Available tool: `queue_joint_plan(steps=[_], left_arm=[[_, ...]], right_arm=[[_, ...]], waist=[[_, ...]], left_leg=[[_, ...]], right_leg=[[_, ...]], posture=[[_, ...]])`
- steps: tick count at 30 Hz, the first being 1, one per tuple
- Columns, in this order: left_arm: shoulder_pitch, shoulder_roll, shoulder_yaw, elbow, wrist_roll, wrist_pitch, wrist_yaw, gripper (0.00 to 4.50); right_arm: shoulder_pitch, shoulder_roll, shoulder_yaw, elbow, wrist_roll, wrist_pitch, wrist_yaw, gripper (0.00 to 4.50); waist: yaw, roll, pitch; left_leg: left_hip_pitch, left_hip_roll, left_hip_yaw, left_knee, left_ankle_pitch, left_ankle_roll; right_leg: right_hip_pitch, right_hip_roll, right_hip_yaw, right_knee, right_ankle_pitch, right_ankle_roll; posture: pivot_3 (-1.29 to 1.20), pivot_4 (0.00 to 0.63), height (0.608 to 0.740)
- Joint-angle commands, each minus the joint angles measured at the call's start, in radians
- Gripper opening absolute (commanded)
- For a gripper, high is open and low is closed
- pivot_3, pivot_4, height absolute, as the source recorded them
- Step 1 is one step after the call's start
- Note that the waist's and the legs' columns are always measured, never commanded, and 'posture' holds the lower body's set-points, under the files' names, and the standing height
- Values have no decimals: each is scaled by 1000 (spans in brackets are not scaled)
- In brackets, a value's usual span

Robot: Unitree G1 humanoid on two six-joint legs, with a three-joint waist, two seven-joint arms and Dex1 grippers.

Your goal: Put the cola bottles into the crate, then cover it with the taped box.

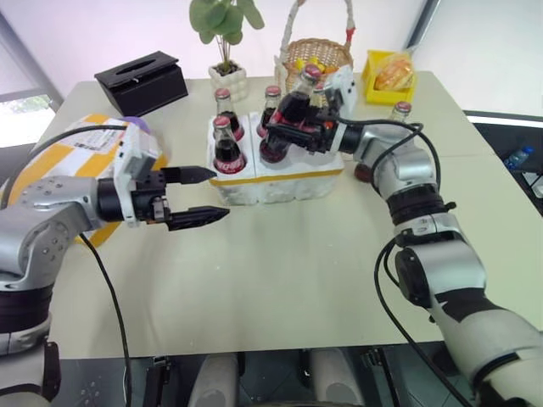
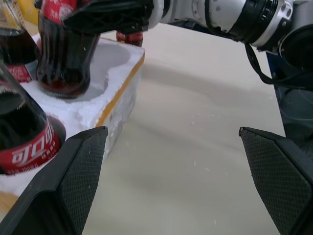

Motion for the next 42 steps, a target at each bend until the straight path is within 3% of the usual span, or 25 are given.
queue_joint_plan(steps=[1,19,33,36,42], left_arm=[[-17,5,0,-3,7,-25,-7,4500],[3,9,8,-10,15,-37,-13,4500],[-17,-20,-15,-10,26,-44,2,4500],[-8,-18,4,-16,24,-46,19,4500],[0,-38,37,-8,39,-77,92,4500]], right_arm=[[-4,-4,-19,-69,8,3,17,2773],[58,-24,-24,-155,12,38,21,2773],[-73,100,51,122,-168,-82,-66,2773],[-70,98,49,137,-177,-78,-51,4251],[-30,89,42,101,-182,-72,-50,4407]], waist=[[-1,0,0],[1,1,0],[-23,1,0],[-24,1,0],[-23,1,0]], left_leg=[[0,0,0,0,0,0],[0,0,0,0,0,0],[1,1,0,-1,0,0],[1,1,0,-1,0,0],[1,1,0,-1,0,0]], right_leg=[[0,0,0,0,0,0],[0,0,0,0,0,0],[0,1,0,0,0,0],[0,1,1,0,0,0],[0,1,1,0,0,0]], posture=[[0,150,740],[0,150,740],[0,150,740],[0,150,740],[0,150,740]])
